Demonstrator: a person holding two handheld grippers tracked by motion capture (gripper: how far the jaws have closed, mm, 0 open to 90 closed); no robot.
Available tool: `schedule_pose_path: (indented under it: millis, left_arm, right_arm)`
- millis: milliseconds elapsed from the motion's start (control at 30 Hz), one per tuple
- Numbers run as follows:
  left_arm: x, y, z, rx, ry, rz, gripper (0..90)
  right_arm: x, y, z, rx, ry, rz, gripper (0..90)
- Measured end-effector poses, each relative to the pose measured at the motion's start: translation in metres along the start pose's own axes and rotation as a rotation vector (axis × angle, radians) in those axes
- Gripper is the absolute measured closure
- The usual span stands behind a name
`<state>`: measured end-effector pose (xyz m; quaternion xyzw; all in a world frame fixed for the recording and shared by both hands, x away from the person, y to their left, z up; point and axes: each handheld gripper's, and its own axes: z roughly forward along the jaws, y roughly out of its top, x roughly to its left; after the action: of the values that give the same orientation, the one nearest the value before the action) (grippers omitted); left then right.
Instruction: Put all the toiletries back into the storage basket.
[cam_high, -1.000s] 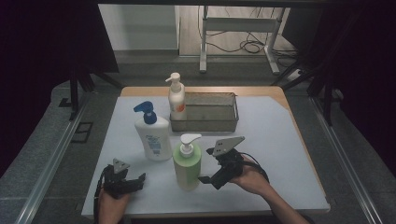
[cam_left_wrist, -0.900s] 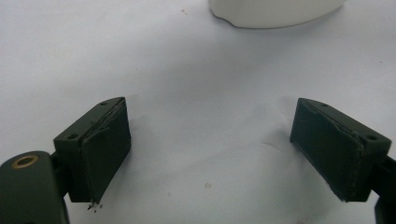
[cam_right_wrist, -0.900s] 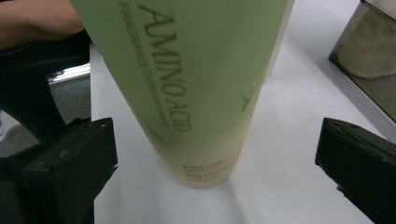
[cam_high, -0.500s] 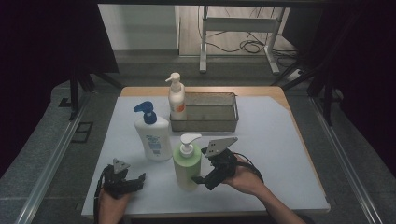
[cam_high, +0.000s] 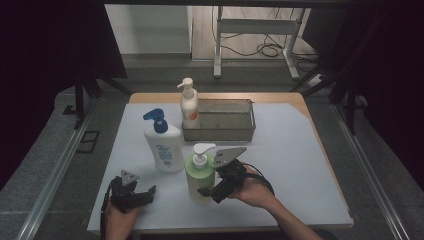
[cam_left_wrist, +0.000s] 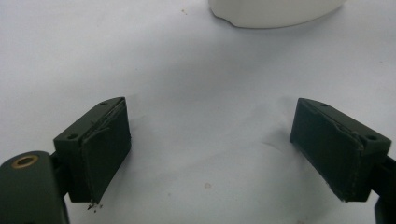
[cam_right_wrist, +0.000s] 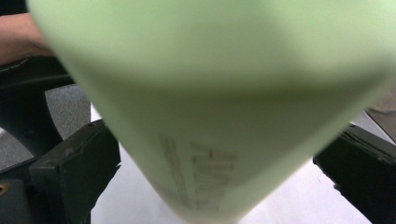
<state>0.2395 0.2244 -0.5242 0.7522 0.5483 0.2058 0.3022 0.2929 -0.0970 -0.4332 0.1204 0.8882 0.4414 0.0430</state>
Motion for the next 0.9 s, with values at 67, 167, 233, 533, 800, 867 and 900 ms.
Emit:
schedule_pose_path:
  millis: [67, 167, 233, 533, 800, 867, 900]
  left_arm:
    - [0.000, 0.000, 0.000, 0.000, 0.000, 0.000, 12.0]
    - [0.000, 0.000, 0.000, 0.000, 0.000, 0.000, 12.0]
    - [0.000, 0.000, 0.000, 0.000, 0.000, 0.000, 12.0]
    - [0.000, 0.000, 0.000, 0.000, 0.000, 0.000, 12.0]
    - [0.000, 0.000, 0.000, 0.000, 0.000, -0.001, 12.0]
    - [0.000, 0.000, 0.000, 0.000, 0.000, 0.000, 12.0]
    - [0.000, 0.000, 0.000, 0.000, -0.001, 0.000, 12.0]
  right_arm:
    - [0.000, 0.001, 0.002, 0.004, -0.004, -0.010, 0.6]
    - [0.000, 0.002, 0.005, 0.008, -0.010, -0.018, 0.6]
    - [0.000, 0.003, 0.007, 0.007, -0.010, -0.019, 0.6]
    - [-0.002, 0.006, 0.012, -0.005, -0.012, -0.024, 2.7]
    - [0.001, 0.009, 0.011, -0.005, 0.005, -0.048, 11.3]
    - [0.001, 0.009, 0.011, -0.002, 0.005, -0.050, 11.5]
    - [0.001, 0.009, 0.011, 0.001, 0.004, -0.047, 11.6]
